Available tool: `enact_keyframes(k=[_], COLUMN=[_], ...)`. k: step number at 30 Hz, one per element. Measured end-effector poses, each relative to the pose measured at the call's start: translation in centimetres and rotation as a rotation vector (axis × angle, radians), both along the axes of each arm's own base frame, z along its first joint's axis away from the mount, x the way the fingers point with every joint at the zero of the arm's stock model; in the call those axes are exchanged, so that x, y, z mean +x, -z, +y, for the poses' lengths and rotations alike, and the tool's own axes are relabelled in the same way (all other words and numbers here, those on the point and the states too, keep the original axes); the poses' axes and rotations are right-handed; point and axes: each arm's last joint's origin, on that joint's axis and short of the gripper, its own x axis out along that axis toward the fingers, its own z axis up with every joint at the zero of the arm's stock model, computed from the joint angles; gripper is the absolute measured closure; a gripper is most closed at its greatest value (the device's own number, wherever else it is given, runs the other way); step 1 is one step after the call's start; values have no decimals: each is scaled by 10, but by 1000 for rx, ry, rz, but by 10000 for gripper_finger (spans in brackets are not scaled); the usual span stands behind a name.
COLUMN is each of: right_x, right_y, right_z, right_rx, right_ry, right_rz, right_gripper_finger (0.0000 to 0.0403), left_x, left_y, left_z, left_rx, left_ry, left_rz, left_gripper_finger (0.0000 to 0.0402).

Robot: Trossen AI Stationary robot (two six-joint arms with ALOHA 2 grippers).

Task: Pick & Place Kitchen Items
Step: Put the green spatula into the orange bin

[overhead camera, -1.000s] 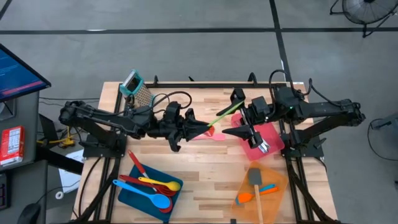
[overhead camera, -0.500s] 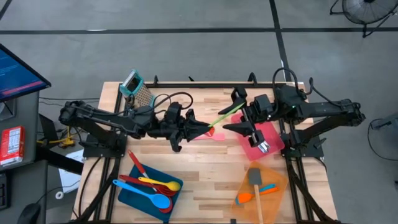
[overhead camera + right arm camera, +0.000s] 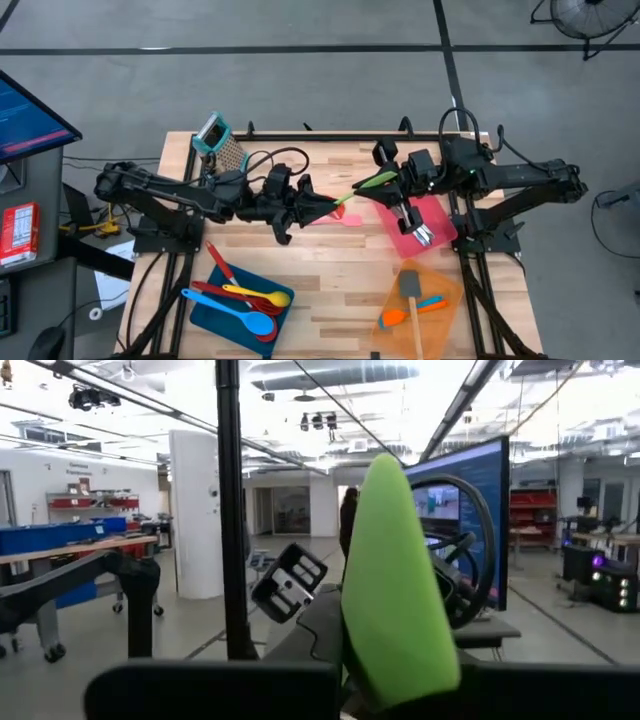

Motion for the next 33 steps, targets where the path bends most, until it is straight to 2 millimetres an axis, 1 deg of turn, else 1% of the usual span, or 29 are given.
enact_keyframes(k=[4, 9, 12, 15, 17, 20, 22, 24, 28, 33], right_x=[1, -1, -15, -37, -55, -82, -97, -106, -115, -118], right_y=[1, 1, 0, 0, 5, 21, 36, 52, 90, 136], right_z=[0, 0, -2, -5, -4, 2, 13, 26, 60, 103], right_rx=[26, 116, 214, 347, 462, 585, 641, 685, 801, 1037], right_ry=[-3, -28, -37, -27, -21, 63, 114, 140, 110, -87], right_rz=[11, 41, 125, 245, 377, 603, 740, 838, 989, 1120], right_gripper_finger=[394, 394, 394, 394, 394, 394, 394, 394, 394, 394], left_x=[1, 1, 1, 1, 1, -1, -3, -4, -9, -11], left_y=[2, 2, 5, 10, 13, 15, 15, 14, 11, 11], left_z=[-3, -4, -5, -4, -3, -2, 1, 2, 9, 16], left_rx=[101, 177, 187, 200, 204, 189, 189, 189, 190, 190], left_ry=[26, 29, 38, 44, 42, 47, 41, 36, 17, -1], left_rz=[2, -4, 26, 96, 136, 175, 197, 203, 229, 240], left_gripper_finger=[325, 251, 206, 169, 152, 139, 138, 142, 153, 165])
